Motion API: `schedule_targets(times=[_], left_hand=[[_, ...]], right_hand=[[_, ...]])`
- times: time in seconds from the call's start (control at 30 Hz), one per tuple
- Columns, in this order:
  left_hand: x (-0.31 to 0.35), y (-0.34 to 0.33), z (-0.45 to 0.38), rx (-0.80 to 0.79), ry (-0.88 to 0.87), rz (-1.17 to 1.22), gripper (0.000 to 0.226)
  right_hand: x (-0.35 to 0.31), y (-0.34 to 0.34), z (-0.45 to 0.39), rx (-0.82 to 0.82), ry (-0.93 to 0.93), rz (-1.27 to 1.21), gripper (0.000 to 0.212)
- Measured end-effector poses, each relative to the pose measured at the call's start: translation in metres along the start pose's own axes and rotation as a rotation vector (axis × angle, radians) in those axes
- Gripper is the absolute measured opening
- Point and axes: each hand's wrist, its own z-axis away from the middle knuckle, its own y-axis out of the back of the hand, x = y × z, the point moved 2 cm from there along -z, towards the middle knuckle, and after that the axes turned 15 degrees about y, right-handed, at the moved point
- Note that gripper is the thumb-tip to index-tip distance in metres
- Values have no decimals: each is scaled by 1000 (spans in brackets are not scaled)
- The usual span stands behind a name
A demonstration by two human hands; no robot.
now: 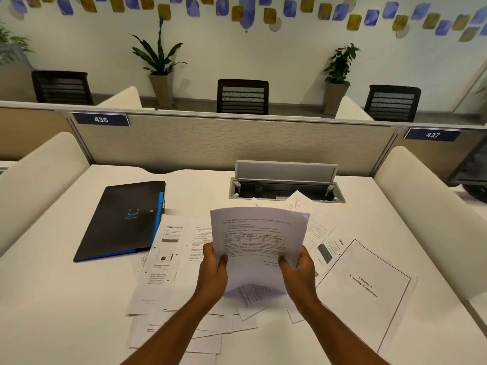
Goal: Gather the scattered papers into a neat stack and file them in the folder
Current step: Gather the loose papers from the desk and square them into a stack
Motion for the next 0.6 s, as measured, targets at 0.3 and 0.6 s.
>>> schedule_targets(times=[0.3,0.6], left_hand=[[-4,6,-8,-17,97,11,30],[-17,5,-5,-92,250,46,33]], right_hand=[[-1,7,-10,-54,-14,39,29],[4,7,0,-122,-127,20,31]])
